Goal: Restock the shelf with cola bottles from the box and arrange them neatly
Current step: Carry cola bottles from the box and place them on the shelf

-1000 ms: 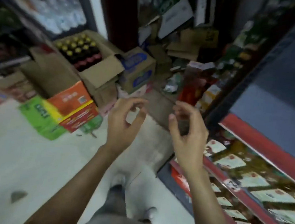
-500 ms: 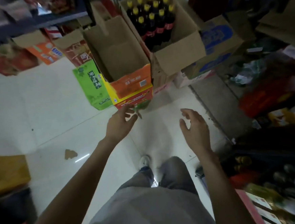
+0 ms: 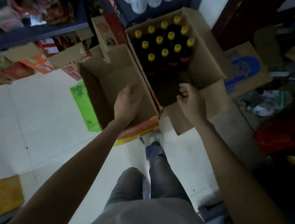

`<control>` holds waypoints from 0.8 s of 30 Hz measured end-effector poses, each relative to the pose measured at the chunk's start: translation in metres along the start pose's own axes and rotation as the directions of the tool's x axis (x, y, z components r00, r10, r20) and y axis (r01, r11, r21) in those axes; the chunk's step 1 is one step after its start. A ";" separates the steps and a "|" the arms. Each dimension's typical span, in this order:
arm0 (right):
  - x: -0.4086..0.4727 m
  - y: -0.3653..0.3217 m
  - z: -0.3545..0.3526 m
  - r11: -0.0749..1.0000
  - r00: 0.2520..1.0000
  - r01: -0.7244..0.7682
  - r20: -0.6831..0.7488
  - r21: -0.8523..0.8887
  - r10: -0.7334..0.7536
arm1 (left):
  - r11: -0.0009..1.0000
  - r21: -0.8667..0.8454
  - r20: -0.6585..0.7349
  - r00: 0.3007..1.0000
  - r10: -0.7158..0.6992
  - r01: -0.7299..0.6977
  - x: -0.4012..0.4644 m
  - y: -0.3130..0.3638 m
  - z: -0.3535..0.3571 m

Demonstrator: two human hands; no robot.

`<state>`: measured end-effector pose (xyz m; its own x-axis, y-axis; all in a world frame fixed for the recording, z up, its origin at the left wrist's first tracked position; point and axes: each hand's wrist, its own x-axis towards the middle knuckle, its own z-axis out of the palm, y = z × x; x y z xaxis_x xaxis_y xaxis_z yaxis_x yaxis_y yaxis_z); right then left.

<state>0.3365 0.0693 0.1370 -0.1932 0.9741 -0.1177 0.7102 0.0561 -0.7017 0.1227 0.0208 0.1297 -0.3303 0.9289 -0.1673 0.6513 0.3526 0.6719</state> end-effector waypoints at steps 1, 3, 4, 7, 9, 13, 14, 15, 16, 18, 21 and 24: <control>0.024 0.001 0.001 1.000 1.000 0.005 0.009 -0.006 -0.005 | 0.999 0.037 0.014 1.000 0.021 -0.021 0.022 0.003 0.004; 0.068 0.004 0.006 0.999 0.999 0.028 0.021 -0.036 -0.027 | 0.992 0.114 0.031 0.998 0.052 -0.055 0.063 0.010 0.012; 0.089 0.006 0.010 0.998 0.999 0.039 0.021 -0.054 -0.038 | 0.986 0.152 0.035 0.997 0.066 -0.071 0.082 0.011 0.017; 0.144 0.016 0.030 0.995 0.998 0.053 0.044 -0.080 -0.049 | 0.956 0.266 0.042 0.993 0.114 -0.121 0.130 0.011 0.033; 0.171 0.029 0.047 0.995 0.996 0.043 0.076 -0.091 -0.036 | 0.937 0.318 0.079 0.989 0.124 -0.143 0.158 0.011 0.045; 0.210 0.046 0.087 0.972 0.995 0.005 0.098 -0.233 0.018 | 0.935 0.296 0.182 0.973 0.144 -0.194 0.198 0.012 0.067; 0.219 0.048 0.095 0.967 0.995 0.010 0.095 -0.253 0.014 | 0.933 0.299 0.201 0.969 0.141 -0.198 0.204 0.011 0.070; 0.227 0.050 0.101 0.969 0.995 0.009 0.096 -0.246 0.015 | 0.931 0.308 0.217 0.968 0.129 -0.193 0.210 0.011 0.073; 0.234 0.052 0.106 0.976 0.995 0.006 0.102 -0.217 0.016 | 0.929 0.324 0.235 0.966 0.106 -0.181 0.215 0.009 0.076; 0.242 0.057 0.113 0.991 0.993 0.011 0.114 -0.133 0.005 | 0.911 0.375 0.270 0.960 0.071 -0.173 0.225 0.006 0.079; 0.244 0.069 0.118 0.999 0.990 0.048 0.130 -0.019 -0.045 | 0.871 0.435 0.289 0.952 0.105 -0.229 0.234 0.005 0.082; 0.247 0.076 0.120 0.993 0.985 0.115 0.130 -0.016 -0.112 | 0.857 0.450 0.296 0.947 0.125 -0.254 0.238 0.001 0.084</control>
<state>0.2615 0.2881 -0.0296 -0.3577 0.9249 -0.1289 0.6942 0.1711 -0.6992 0.1017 0.2517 0.0298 -0.0293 0.9573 -0.2877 0.9487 0.1173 0.2937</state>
